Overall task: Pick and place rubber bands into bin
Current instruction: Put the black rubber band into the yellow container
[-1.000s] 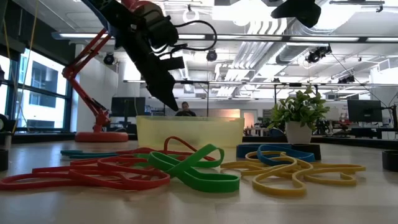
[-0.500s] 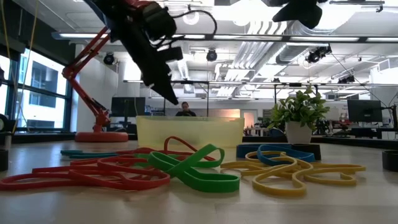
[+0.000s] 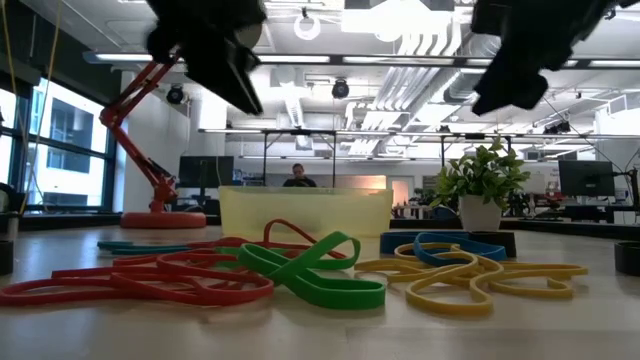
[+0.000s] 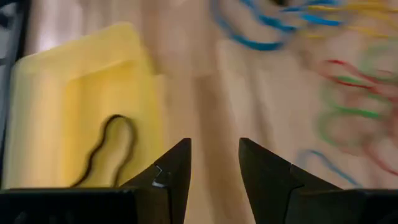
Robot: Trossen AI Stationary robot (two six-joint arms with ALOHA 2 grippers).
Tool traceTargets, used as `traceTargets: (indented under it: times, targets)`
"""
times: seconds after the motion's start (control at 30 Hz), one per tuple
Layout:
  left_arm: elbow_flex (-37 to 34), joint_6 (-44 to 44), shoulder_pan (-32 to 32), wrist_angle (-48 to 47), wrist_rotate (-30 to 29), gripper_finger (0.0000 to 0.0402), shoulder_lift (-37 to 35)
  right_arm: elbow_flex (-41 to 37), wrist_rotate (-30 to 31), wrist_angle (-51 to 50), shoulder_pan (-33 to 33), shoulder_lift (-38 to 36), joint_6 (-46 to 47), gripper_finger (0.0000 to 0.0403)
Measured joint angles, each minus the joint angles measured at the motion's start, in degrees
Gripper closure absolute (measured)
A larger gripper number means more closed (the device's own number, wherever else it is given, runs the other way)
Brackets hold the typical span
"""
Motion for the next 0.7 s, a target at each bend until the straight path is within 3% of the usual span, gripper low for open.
traceTargets:
  times: [0.13,0.3,0.53,0.7]
  targets:
    - [0.00,-3.54,-6.84,-7.05,-0.44,0.0279,-4.49,-0.55,-6.04,-5.01,3.92,-0.18,3.99,0.0214]
    - [0.00,-10.35,-13.66,-14.41,-6.08,0.0279,-8.77,-0.53,-9.86,-12.92,11.47,-0.20,9.41,0.0230]
    - [0.00,-16.81,-19.17,-16.87,-10.57,0.0279,-10.23,-0.53,-4.03,-17.19,20.47,-0.17,15.57,0.0257]
    - [0.00,-18.29,-19.63,-17.05,-11.94,0.0279,-10.19,-0.51,0.57,-19.43,24.22,1.24,17.33,0.0264]
